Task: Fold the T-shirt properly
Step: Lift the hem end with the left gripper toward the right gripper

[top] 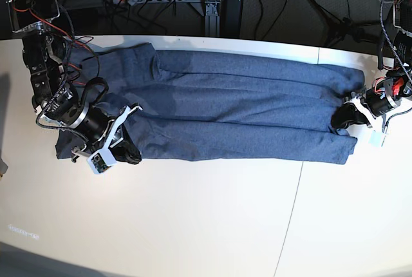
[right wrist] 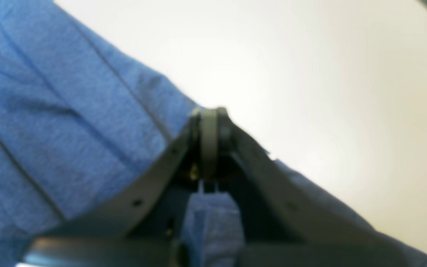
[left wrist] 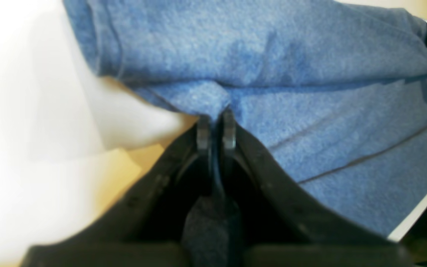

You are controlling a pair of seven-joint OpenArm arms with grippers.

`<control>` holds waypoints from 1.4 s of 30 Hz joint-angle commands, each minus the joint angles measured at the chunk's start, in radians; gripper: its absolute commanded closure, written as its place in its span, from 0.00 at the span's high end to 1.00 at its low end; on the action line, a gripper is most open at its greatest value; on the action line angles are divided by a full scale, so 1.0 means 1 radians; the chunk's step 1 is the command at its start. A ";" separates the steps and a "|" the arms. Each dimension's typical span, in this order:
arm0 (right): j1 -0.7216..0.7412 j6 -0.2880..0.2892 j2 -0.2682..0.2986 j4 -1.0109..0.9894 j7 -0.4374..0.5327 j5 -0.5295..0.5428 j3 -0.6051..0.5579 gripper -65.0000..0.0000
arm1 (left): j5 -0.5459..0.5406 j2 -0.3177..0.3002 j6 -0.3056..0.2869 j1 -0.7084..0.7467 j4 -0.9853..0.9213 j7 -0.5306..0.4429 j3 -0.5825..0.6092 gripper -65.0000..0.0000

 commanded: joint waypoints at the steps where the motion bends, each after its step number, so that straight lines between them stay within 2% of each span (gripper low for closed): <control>1: 0.016 0.048 0.013 0.019 0.017 0.005 0.017 0.00 | 0.023 -0.017 0.031 -0.018 0.002 0.011 -0.005 0.00; 19: 0.013 0.048 0.013 0.018 0.010 0.002 0.053 0.00 | 0.050 -0.034 0.035 -0.064 0.029 0.018 -0.006 0.00; 28: 0.013 0.048 0.013 0.018 0.012 -0.018 0.053 0.00 | 0.153 -0.027 0.040 0.038 0.328 0.024 -0.006 0.00; 31: 0.013 0.048 0.013 0.018 0.011 -0.018 0.053 0.00 | 0.232 0.002 0.121 0.082 0.425 0.004 -0.006 0.00; 34: 0.013 0.048 0.013 0.018 0.011 -0.018 0.053 0.00 | 0.304 0.045 0.159 0.099 0.495 -0.008 -0.006 0.00; 42: 0.013 0.048 0.013 0.018 0.011 -0.018 0.053 0.00 | 0.347 0.167 0.164 0.098 0.600 0.007 -0.006 0.00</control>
